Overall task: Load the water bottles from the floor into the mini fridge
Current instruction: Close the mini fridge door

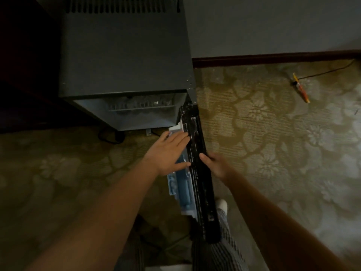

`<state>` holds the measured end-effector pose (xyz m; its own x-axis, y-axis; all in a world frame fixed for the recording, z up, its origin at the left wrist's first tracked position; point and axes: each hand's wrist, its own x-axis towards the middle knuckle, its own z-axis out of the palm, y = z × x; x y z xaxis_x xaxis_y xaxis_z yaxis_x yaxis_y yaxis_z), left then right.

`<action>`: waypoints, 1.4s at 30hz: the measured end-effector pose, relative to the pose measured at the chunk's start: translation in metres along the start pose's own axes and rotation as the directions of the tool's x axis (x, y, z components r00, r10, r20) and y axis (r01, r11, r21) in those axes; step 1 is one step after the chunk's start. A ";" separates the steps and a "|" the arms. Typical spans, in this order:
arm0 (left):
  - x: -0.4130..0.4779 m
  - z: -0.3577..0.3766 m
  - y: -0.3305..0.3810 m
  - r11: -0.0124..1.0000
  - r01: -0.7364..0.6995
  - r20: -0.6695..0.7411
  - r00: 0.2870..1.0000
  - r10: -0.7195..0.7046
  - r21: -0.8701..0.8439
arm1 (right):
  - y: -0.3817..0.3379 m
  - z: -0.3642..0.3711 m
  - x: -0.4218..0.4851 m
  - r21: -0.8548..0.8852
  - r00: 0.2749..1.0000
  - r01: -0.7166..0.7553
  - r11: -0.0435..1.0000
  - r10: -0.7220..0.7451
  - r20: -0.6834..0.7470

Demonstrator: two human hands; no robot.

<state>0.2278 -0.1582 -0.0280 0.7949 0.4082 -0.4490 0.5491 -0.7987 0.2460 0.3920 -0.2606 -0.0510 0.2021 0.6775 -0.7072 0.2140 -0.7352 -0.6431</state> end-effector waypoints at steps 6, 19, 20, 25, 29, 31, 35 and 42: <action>-0.055 0.004 -0.040 0.946 0.253 0.144 0.963 -0.227 -0.204 | -0.031 0.051 0.006 0.100 0.991 -0.135 0.986 0.133 0.025; -0.140 0.024 -0.141 0.524 0.620 0.272 0.757 -0.594 -0.584 | -0.116 0.130 0.051 0.358 0.936 -0.330 0.873 0.353 0.001; -0.144 0.026 -0.148 0.511 0.625 0.256 0.746 -0.615 -0.590 | -0.124 0.133 0.055 0.356 0.934 -0.337 0.872 0.358 0.005; -0.140 0.020 -0.177 0.503 0.698 0.120 0.636 -0.762 -0.509 | -0.146 0.136 0.077 0.376 0.927 -0.354 0.856 0.375 0.018; -0.124 0.014 -0.194 0.432 0.677 0.133 0.613 -0.779 -0.596 | -0.161 0.133 0.094 0.383 0.924 -0.366 0.848 0.379 0.043; -0.115 0.011 -0.198 0.449 0.668 0.096 0.612 -0.785 -0.593 | -0.164 0.132 0.102 0.389 0.923 -0.367 0.845 0.382 0.040; -0.100 0.008 -0.200 0.433 0.667 0.085 0.596 -0.799 -0.607 | -0.169 0.131 0.112 0.424 0.921 -0.362 0.831 0.389 0.023; -0.100 0.007 -0.203 0.434 0.674 0.091 0.595 -0.799 -0.598 | -0.170 0.130 0.114 0.332 0.913 -0.384 0.861 0.409 -0.004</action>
<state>0.0353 -0.0400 -0.0389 0.0110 0.8407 -0.5415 0.9284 0.1925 0.3178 0.2543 -0.0615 -0.0605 0.2757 0.3179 -0.9072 -0.2107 -0.9008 -0.3797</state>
